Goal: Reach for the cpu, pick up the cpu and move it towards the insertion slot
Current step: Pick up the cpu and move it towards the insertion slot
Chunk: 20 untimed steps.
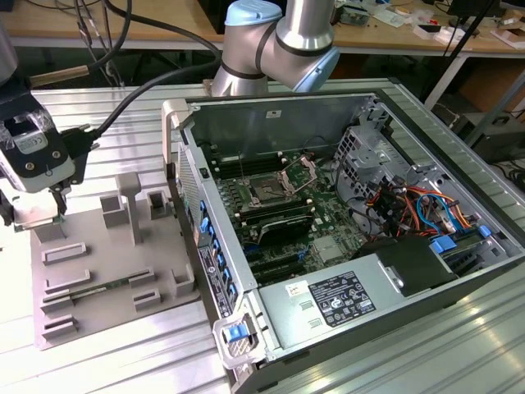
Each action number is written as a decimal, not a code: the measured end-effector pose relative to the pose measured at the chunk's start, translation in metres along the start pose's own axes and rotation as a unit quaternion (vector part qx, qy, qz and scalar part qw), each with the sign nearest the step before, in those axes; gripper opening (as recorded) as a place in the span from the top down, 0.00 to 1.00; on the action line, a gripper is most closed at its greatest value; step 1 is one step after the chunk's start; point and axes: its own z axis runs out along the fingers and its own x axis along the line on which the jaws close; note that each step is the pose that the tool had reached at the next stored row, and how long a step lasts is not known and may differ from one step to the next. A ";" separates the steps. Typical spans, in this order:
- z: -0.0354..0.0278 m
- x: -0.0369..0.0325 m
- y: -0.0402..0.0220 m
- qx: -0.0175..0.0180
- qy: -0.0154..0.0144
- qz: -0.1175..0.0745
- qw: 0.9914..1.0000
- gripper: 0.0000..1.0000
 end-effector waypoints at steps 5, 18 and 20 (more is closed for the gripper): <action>-0.0026 -0.0001 0.0001 0.000 0.000 0.000 1.000 0.45; -0.0091 0.0000 0.0003 0.000 0.000 0.000 1.000 0.45; -0.0103 0.0000 0.0004 0.000 0.000 0.000 1.000 0.45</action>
